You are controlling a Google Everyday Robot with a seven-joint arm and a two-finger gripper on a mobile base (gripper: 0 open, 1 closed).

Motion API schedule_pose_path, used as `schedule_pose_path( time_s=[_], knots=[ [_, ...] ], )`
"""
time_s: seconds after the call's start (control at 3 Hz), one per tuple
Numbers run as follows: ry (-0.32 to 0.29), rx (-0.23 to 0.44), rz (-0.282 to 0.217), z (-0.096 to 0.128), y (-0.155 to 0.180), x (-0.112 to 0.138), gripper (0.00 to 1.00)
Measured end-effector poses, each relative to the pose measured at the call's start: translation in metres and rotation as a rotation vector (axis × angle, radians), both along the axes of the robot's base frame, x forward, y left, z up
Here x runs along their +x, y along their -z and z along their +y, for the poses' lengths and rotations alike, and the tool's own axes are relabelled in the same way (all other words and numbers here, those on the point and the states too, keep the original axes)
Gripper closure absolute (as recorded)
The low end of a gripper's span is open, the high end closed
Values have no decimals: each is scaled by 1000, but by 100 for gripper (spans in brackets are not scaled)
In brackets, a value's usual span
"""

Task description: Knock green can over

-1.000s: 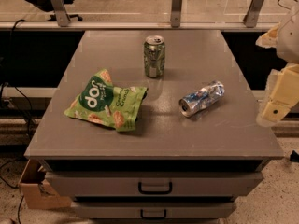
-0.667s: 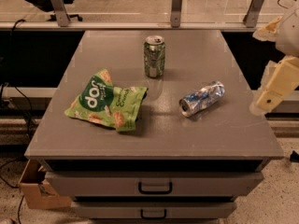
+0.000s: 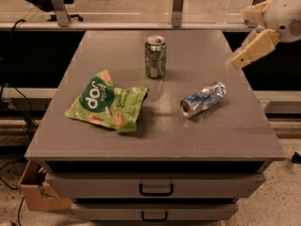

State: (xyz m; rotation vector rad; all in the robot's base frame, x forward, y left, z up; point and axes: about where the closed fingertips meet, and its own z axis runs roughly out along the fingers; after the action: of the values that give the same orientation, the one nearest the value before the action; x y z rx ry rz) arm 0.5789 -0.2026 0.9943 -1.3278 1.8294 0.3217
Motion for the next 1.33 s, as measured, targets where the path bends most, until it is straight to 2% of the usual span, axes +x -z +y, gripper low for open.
schedule_pose_path(
  time_s=[0.33,0.67,1.0,1.33],
  knots=[
    [-10,41,7,7,1,4,0],
    [-2,48,11,8,4,4,0],
    [9,123,8,34,15,8,0],
    [35,207,2,78,42,27,0]
  ],
)
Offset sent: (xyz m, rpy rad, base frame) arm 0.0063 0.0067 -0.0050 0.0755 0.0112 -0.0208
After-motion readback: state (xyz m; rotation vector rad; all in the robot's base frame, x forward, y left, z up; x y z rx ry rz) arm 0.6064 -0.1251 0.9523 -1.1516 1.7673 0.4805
